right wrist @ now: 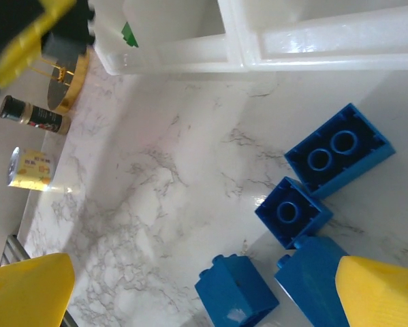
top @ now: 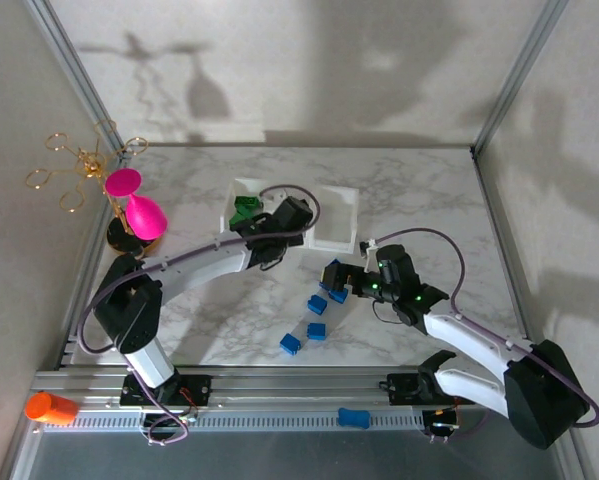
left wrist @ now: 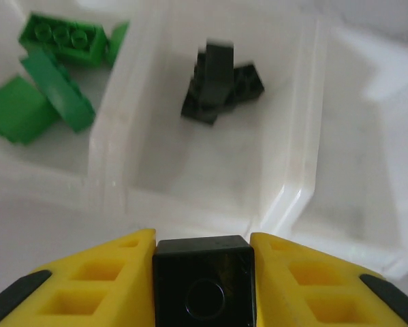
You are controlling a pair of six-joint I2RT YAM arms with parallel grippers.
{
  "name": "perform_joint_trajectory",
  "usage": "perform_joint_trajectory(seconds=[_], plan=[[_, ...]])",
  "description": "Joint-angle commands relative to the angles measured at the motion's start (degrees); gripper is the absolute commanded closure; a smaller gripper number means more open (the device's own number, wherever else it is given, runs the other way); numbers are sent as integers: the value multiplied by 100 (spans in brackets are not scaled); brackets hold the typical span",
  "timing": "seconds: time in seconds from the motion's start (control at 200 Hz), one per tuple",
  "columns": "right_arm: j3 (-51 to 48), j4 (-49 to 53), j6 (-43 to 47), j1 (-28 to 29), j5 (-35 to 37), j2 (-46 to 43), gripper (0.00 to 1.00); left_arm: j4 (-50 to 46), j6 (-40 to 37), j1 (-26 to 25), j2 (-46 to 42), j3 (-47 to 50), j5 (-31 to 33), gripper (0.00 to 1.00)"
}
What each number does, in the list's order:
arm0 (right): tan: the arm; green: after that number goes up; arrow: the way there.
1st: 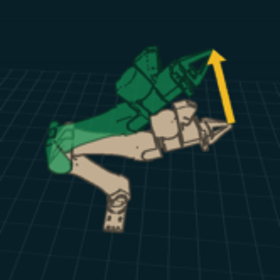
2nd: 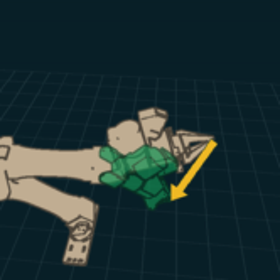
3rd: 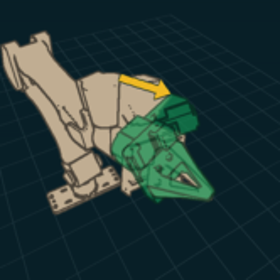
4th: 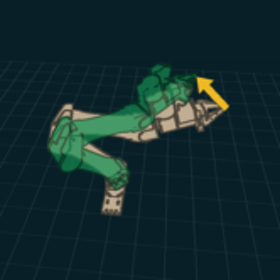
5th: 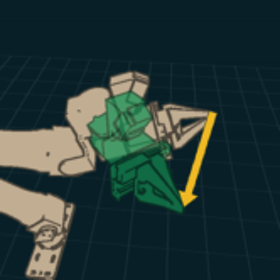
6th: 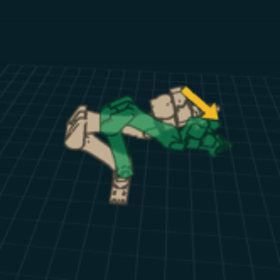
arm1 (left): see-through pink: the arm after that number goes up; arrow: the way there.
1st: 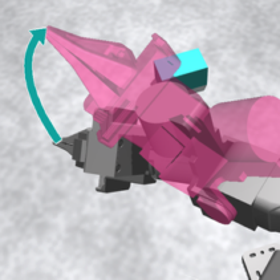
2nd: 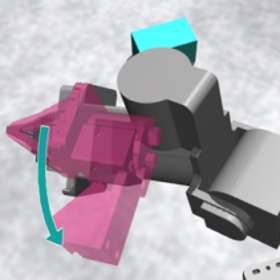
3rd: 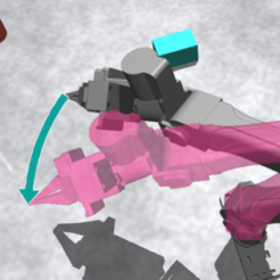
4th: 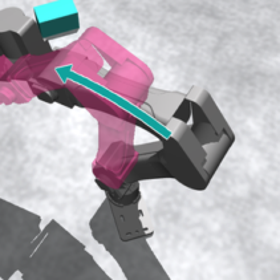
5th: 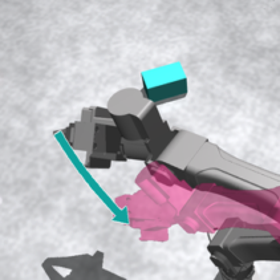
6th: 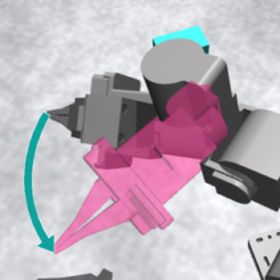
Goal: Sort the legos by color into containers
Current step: Place the lego in the container.
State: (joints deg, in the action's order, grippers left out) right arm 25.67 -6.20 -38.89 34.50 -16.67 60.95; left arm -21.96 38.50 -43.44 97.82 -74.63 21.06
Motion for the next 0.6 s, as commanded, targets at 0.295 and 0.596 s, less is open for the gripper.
perform_joint_trajectory(seconds=[0.295, 0.596], plan=[[395, -143, -101, 74, 361, 221, 1, 94, -1008, 851, 1896, -1804, -241, 66], [354, -105, -50, 74, 440, 274, 1, 62, -1089, 978, 2472, -2243, -260, 62]])
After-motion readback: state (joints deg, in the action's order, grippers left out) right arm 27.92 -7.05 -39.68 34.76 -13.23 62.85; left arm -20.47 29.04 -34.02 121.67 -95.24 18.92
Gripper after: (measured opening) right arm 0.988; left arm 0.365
